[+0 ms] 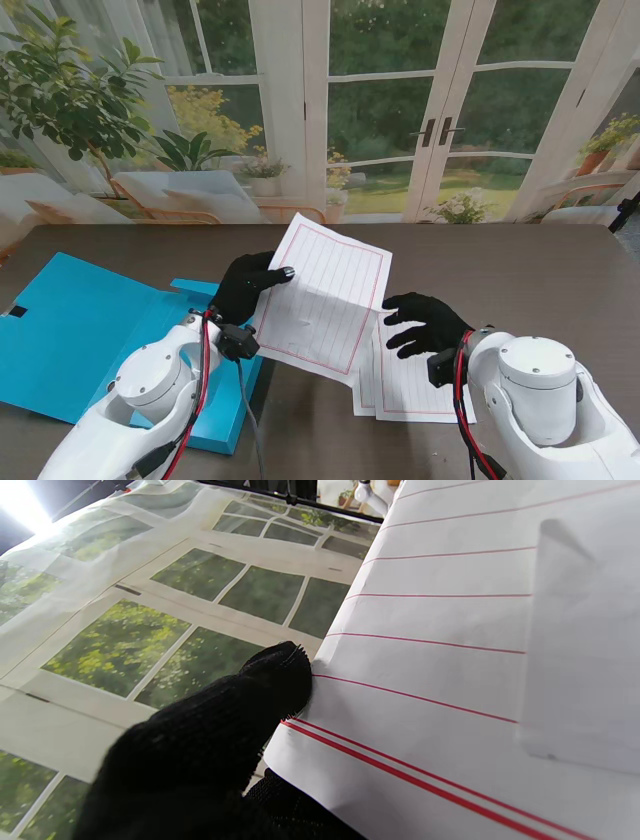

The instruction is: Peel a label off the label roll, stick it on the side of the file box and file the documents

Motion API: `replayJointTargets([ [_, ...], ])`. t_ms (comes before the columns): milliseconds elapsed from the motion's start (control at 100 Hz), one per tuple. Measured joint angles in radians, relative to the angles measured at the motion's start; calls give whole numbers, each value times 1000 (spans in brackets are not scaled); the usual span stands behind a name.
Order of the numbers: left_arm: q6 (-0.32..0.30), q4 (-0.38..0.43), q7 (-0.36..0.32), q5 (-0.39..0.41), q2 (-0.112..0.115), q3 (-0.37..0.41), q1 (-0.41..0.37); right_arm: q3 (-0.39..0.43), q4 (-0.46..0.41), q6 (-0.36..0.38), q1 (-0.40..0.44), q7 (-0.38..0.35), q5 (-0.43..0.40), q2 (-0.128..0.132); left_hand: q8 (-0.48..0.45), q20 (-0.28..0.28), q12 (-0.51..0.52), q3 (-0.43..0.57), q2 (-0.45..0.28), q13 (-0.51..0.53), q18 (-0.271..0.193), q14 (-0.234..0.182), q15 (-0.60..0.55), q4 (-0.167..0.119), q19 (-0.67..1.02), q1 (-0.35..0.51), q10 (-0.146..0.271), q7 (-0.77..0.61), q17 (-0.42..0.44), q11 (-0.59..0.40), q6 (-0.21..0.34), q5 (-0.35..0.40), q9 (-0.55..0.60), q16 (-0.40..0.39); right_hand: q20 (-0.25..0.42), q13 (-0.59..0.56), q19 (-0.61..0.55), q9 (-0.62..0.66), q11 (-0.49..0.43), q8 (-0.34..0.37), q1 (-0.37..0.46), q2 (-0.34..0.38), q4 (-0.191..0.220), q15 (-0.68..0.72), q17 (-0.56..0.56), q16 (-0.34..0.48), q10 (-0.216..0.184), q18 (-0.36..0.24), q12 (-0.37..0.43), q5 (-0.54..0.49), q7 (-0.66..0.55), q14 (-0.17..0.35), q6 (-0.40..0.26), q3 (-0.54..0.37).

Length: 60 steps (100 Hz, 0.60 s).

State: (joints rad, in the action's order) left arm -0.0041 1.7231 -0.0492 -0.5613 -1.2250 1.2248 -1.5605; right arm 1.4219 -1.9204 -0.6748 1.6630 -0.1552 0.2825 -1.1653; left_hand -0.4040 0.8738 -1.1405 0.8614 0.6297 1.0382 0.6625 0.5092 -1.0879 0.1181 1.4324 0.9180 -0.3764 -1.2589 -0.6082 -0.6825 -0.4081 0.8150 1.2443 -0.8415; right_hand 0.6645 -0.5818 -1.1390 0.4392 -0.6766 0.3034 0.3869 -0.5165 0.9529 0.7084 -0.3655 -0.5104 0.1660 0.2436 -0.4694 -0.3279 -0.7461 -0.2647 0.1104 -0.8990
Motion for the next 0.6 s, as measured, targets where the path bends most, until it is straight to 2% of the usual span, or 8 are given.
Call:
replayJointTargets([
  [70,19,35,5,20,2,39,-30,-8,3,17,0,-3,-50,4,0,7,-8,0,0,0,1,0,0,0,0,0,0,0,0,0,0,0,0,-9,-7,11,34,-7,2,-16,-19,11,-33,-39,0,18,2,0,11,0,0,1,-1,19],
  [140,42,72,9,57,4,88,-65,-11,9,58,3,-20,-105,11,0,9,-9,0,0,0,2,1,0,0,0,0,0,0,0,0,0,0,0,-11,-7,29,59,-32,3,-29,-57,25,-94,-68,0,30,3,0,16,8,-3,1,-14,26],
  [220,65,107,10,80,8,146,-104,-11,15,91,7,-24,-111,17,0,10,-10,0,0,0,3,2,0,0,0,0,0,0,0,0,0,0,0,-12,-7,57,91,-49,14,-36,-103,52,-152,-97,0,41,3,0,24,8,-3,10,-26,49],
  [230,67,111,10,80,9,153,-108,-11,15,93,8,-24,-111,18,0,10,-10,0,0,0,4,2,0,0,0,0,0,0,0,0,0,0,0,-13,-7,58,97,-60,15,-36,-110,52,-169,-101,0,41,3,0,24,8,-3,12,-26,49],
  [320,91,140,9,93,15,218,-147,-12,18,118,11,-28,-138,23,0,13,-11,0,0,0,5,2,0,0,0,0,-1,0,0,0,-1,0,0,-21,-7,67,128,-54,15,-37,-172,64,-223,-129,0,52,3,0,25,23,-2,18,-39,49],
  [410,102,151,8,128,23,266,-175,-18,20,142,14,-29,-188,28,0,14,-11,0,0,0,5,2,0,0,0,0,-1,0,1,0,-1,-1,0,-23,-7,67,134,-54,15,-38,-193,66,-232,-138,0,54,2,0,25,18,-1,19,-41,49],
  [600,150,157,13,150,26,351,-217,-25,20,143,18,-22,-181,29,0,22,-13,0,0,-1,7,4,0,0,1,0,-1,0,8,0,-1,-1,0,-25,-7,67,141,-54,15,-38,-193,76,-232,-140,0,58,2,0,25,18,-1,19,-48,48],
])
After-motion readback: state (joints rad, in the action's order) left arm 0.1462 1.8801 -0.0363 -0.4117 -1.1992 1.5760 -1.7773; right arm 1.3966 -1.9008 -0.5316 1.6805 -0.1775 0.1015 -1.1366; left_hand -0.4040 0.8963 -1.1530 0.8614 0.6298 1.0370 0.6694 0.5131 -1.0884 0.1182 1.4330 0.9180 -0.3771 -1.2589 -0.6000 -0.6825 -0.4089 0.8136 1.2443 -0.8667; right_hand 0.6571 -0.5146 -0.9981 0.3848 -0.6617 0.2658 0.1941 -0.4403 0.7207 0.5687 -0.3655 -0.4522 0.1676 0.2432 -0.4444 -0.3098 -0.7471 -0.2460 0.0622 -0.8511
